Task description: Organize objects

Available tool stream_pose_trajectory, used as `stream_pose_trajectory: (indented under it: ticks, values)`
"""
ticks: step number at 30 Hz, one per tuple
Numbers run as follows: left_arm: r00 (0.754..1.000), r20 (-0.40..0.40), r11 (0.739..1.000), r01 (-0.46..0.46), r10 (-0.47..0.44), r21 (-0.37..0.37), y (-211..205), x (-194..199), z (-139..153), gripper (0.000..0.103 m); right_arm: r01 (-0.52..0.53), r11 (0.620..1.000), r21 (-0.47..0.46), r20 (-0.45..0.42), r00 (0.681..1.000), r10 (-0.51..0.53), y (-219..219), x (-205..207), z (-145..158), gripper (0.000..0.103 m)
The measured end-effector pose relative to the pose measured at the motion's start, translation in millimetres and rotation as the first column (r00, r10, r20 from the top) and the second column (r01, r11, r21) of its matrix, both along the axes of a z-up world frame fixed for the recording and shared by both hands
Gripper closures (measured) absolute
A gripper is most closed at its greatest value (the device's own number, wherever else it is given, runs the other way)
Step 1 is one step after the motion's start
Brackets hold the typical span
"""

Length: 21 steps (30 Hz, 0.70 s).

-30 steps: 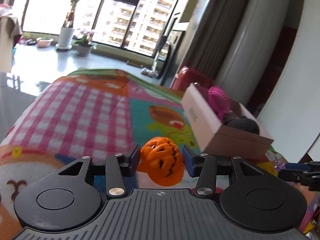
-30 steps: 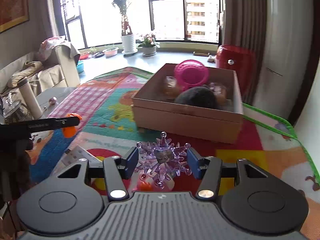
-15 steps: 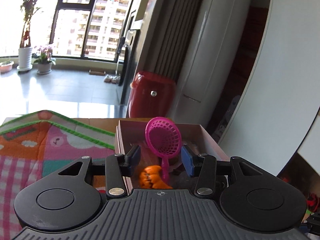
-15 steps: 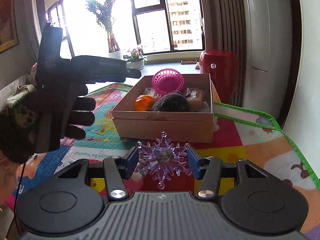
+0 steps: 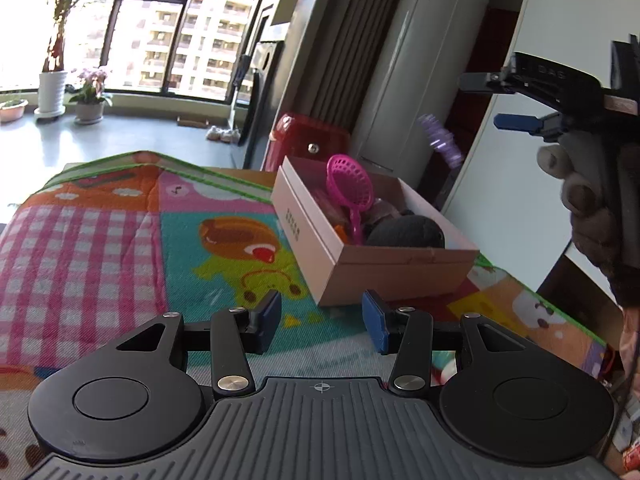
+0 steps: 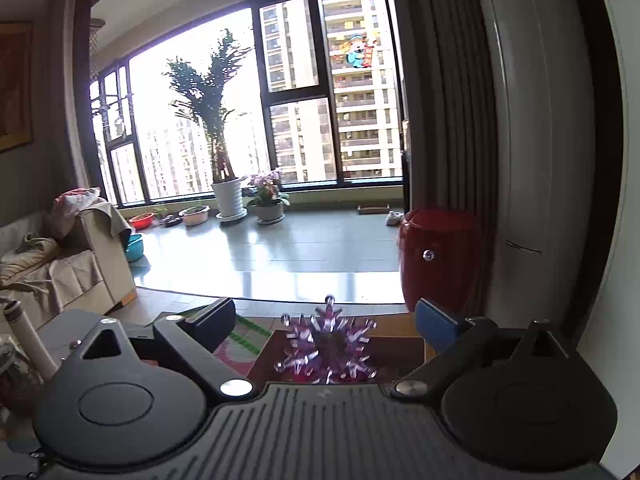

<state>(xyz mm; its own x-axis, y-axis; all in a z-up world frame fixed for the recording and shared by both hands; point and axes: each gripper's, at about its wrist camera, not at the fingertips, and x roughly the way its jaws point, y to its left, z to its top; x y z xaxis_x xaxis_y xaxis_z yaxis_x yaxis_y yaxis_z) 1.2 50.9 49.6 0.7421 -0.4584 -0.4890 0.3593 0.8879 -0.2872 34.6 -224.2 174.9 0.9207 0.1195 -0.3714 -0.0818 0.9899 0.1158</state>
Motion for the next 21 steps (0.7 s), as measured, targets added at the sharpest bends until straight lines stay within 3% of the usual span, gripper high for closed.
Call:
stream_pose_trajectory:
  ticks: [4, 9, 11, 17, 21]
  values:
    - [0.999, -0.023, 0.998, 0.04, -0.039, 0.042, 11, -23, -10, 0.054, -0.025, 0.998, 0.052, -0.105, 0.994, 0.031, -5, -8, -33, 0.005]
    - [0.998, -0.039, 0.995, 0.053, -0.05, 0.08, 20, -48, -16, 0.054, -0.006, 1.0, -0.011, -0.215, 0.977, 0.003, -7, -50, -95, 0.001]
    - [0.996, -0.05, 0.994, 0.079, -0.075, 0.077, 21, -59, -15, 0.054, 0.005, 1.0, 0.008, -0.266, 0.964, -0.003, -13, -64, -118, 0.001]
    - [0.959, -0.217, 0.972, 0.208, -0.182, 0.107, 4, -77, -23, 0.054, 0.087, 0.995, 0.041, -0.321, 0.945, -0.069, -25, -81, -161, 0.0]
    - [0.959, -0.253, 0.987, 0.146, -0.126, 0.06, 2, -69, -29, 0.054, 0.109, 0.991, 0.073, -0.346, 0.935, -0.078, -31, -79, -174, 0.0]
